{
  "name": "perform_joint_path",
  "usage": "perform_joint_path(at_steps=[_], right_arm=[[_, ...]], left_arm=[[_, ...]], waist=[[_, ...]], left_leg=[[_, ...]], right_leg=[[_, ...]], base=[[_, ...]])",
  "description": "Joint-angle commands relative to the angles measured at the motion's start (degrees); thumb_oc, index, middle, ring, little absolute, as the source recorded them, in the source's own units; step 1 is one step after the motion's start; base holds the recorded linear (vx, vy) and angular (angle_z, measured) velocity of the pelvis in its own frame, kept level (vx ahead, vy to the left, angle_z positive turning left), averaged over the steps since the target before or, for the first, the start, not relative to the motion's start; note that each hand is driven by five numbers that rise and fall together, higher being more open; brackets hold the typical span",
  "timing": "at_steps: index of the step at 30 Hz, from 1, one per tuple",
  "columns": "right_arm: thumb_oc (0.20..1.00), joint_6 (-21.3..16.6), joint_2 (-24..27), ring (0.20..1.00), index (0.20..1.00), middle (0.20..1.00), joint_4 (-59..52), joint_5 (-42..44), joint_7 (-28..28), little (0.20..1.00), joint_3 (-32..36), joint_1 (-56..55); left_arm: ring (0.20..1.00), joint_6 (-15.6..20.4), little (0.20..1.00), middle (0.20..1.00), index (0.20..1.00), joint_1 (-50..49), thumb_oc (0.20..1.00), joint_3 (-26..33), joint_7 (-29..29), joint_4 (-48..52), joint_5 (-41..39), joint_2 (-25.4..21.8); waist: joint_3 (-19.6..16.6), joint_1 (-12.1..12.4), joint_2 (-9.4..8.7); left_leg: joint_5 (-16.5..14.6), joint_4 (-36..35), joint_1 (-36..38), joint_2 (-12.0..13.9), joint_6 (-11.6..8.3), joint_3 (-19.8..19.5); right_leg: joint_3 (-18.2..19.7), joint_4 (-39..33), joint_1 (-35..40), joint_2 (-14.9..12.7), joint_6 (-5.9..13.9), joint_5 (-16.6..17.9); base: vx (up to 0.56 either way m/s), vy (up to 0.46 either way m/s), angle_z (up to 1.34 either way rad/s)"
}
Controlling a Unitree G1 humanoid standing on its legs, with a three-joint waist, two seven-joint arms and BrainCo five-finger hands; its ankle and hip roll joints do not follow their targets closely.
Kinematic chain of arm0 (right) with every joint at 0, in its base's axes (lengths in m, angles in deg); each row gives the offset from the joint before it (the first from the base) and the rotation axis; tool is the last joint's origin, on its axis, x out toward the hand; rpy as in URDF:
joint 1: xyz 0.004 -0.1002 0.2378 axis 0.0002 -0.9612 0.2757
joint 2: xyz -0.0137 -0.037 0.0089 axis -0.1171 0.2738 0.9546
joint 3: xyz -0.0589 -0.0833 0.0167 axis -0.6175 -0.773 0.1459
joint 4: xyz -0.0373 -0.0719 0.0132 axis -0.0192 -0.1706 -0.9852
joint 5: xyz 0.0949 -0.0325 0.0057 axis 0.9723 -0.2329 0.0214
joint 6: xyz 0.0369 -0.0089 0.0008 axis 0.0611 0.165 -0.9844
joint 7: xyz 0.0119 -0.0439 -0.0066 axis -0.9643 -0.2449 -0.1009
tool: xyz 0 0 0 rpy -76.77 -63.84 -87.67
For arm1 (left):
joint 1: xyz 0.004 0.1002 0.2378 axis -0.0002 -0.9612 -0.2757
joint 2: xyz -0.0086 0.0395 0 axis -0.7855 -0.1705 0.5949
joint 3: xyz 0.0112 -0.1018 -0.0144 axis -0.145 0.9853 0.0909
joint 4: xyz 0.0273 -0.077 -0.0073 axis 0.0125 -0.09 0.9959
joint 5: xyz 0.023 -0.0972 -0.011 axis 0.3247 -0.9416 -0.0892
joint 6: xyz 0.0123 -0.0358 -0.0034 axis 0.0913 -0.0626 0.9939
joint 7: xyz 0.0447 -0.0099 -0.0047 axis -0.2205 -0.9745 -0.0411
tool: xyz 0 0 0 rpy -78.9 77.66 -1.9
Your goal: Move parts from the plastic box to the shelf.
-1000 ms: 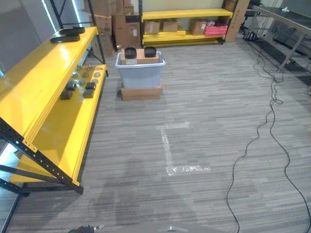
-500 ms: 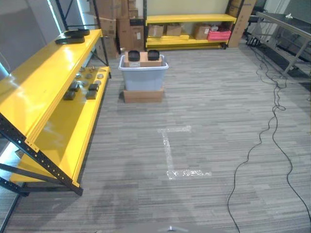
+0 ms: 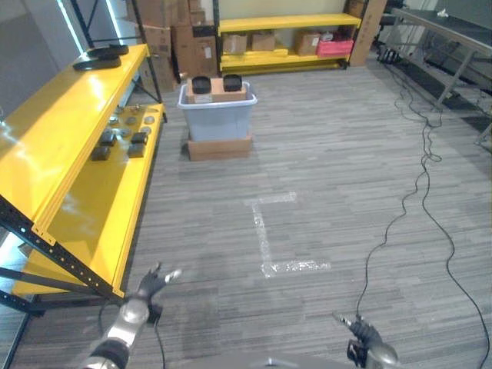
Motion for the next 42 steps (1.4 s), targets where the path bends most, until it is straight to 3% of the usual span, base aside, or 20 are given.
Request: perform_joint_path(at_steps=[1,2,6,13,22,25,28,31,33,36,39,41,42], right_arm=[[1.0,-6.4,4.0,1.0,1.0,1.0,-12.1,-5.8,3.0,1.0,0.4,0.7],[1.0,-7.8,4.4,1.0,1.0,1.0,-19.8,-7.4,4.3,1.0,2.0,-0.4],[1.0,-9.3,4.3,1.0,1.0,1.0,-29.6,-9.7,5.1,1.0,3.9,-1.5],[1.0,-11.1,2.5,1.0,1.0,1.0,-41.0,-12.2,5.6,1.0,4.6,-2.2],[1.0,-11.7,3.8,1.0,1.0,1.0,-47.1,-12.5,3.9,1.0,3.9,-0.5],[1.0,-11.7,4.3,1.0,1.0,1.0,-48.2,-13.2,4.0,1.0,3.2,0.9],[1.0,-11.5,4.1,1.0,1.0,1.0,-48.3,-13.8,4.3,1.0,1.4,2.4],[1.0,-11.1,4.0,1.0,1.0,1.0,-47.8,-14.3,4.1,1.0,0.8,2.2],[1.0,-11.0,4.0,1.0,1.0,1.0,-47.4,-14.2,3.9,1.0,1.2,0.8],[1.0,-11.0,4.2,1.0,1.0,1.0,-46.7,-13.9,4.0,1.0,1.9,-0.3],[1.0,-10.7,4.9,1.0,1.0,1.0,-45.3,-14.6,4.9,1.0,2.3,-1.2],[1.0,-10.5,5.4,1.0,1.0,1.0,-43.8,-14.7,4.9,1.0,2.2,-1.6],[1.0,-10.1,7.6,1.0,1.0,1.0,-44.4,-17.1,4.7,1.0,2.6,-2.4]], left_arm=[[1.0,7.0,1.0,1.0,1.0,2.6,1.0,2.4,-3.1,9.9,-6.0,-1.7],[1.0,8.3,1.0,1.0,1.0,1.9,1.0,3.1,-3.7,16.2,-6.8,-2.0],[1.0,9.7,1.0,1.0,1.0,0.4,1.0,4.5,-4.1,23.6,-6.6,-2.2],[1.0,11.0,1.0,1.0,1.0,-2.9,1.0,6.1,-4.0,31.0,-8.2,-1.4],[1.0,12.1,1.0,1.0,1.0,-2.7,1.0,7.3,-2.1,36.9,-9.5,-3.6],[1.0,12.5,1.0,1.0,1.0,-1.7,1.0,6.9,-2.3,38.2,-10.6,-3.8],[1.0,12.4,1.0,1.0,1.0,-0.6,1.0,6.1,-2.4,38.3,-11.1,-4.0],[1.0,12.1,1.0,1.0,1.0,-0.8,1.0,6.0,-2.3,37.7,-11.2,-3.5],[1.0,11.8,1.0,1.0,1.0,-1.2,1.0,5.0,-1.9,37.2,-10.8,-3.0],[1.0,11.9,1.0,1.0,1.0,0.1,1.0,3.6,-1.8,36.5,-10.5,-2.6],[1.0,12.2,1.0,1.0,1.0,1.9,1.0,1.8,-1.2,35.0,-10.1,-2.1],[1.0,12.2,1.0,1.0,1.0,2.2,1.0,1.6,-1.1,34.3,-11.1,-1.2],[1.0,12.0,1.0,1.0,1.0,1.8,1.0,1.9,-0.5,34.7,-11.9,-1.0]], waist=[[0.0,1.2,-1.17],[0.5,1.2,-1.32],[1.1,1.4,-1.53],[2.6,1.9,-1.75],[2.9,3.1,-2.03],[3.6,3.1,-2.1],[6.2,2.2,-2.06],[6.4,1.9,-2.19],[5.6,0.8,-2.09],[5.0,-0.3,-1.94],[4.0,-1.4,-1.78],[3.6,-2.0,-1.29],[4.3,-2.3,-0.9]], left_leg=[[-8.8,5.8,-0.1,2.4,-3.46,1.5],[-9.2,6.5,-0.4,2.4,-3.38,1.4],[-10.1,7.9,-0.8,2.2,-2.95,1.4],[-12.1,11.4,-3.3,1.2,-1.59,2.0],[-13.3,13.3,-5.6,0.3,-0.48,2.5],[-14.2,14.2,-6.1,-0.3,0.53,2.5],[-15.2,15.0,-5.6,-0.7,1.93,3.4],[-15.3,14.7,-4.8,-1.0,2.03,4.0],[-15.0,11.9,-2.7,-1.6,1.49,3.1],[-15.5,10.1,-1.1,-1.9,0.75,1.5],[-17.8,12.0,0.4,-2.2,-0.23,0.6],[-17.2,18.4,0.0,-1.3,-1.87,1.0],[-13.0,32.6,-3.6,-0.2,-4.78,0.7]], right_leg=[[1.9,1.8,-1.3,-3.2,8.7,-5.6],[2.1,2.0,-1.4,-3.2,8.8,-5.6],[2.2,2.8,-1.8,-3.3,8.94,-5.6],[3.5,5.2,-4.0,-4.5,9.67,-6.0],[4.9,4.8,-5.3,-5.8,11.17,-5.2],[5.6,7.6,-6.9,-6.4,11.65,-5.3],[5.7,15.0,-12.1,-6.8,11.78,-3.1],[4.8,14.2,-13.8,-6.0,11.32,-3.1],[6.1,11.3,-15.0,-0.6,11.05,-3.8],[6.5,9.6,-15.3,1.7,11.26,-3.2],[5.6,7.6,-12.9,1.6,9.66,-3.2],[5.7,9.1,-11.5,2.3,8.0,-4.5],[5.5,9.8,-8.9,2.5,6.3,-5.6]], base=[[0.01,0.001,0.04],[0.01,0.003,0.04],[0.01,0.011,0.02],[0.01,0.059,-0.02],[0.01,0.06,-0.06],[-0.01,0.069,-0.12],[-0.02,0.057,-0.07],[0.1,0.033,-0.23],[0.19,0.012,-0.31],[0.18,-0.055,0.05],[0.23,-0.103,0.62],[0.34,-0.179,0.55],[0.32,-0.208,0.39]])
